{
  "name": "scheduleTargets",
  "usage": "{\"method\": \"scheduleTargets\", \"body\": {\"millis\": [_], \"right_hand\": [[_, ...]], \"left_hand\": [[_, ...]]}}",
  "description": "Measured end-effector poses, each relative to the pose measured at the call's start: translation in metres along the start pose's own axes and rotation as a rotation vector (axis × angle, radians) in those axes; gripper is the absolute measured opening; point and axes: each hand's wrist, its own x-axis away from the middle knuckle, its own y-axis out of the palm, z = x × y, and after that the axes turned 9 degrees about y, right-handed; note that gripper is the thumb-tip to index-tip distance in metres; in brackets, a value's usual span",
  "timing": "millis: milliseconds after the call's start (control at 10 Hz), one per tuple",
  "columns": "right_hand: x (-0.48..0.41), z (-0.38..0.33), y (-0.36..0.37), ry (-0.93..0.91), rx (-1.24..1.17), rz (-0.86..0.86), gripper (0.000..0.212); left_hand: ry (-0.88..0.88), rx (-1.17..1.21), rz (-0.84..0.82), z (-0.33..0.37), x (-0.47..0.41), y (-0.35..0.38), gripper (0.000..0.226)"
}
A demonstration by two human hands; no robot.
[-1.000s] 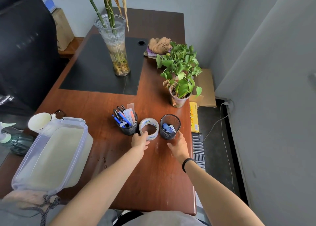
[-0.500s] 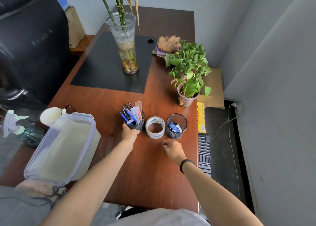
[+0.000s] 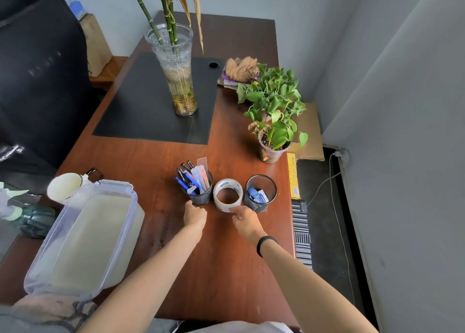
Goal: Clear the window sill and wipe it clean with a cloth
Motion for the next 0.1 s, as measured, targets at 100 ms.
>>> {"method": "scheduleTargets", "body": {"millis": [100], "right_hand": [[0.0033,0.0062,0.0021,0.047,-0.008,0.014,0.034]], "left_hand": [[-0.031,0.080,0.015,0.0081,0.0096,0.0029,0.053]]}}
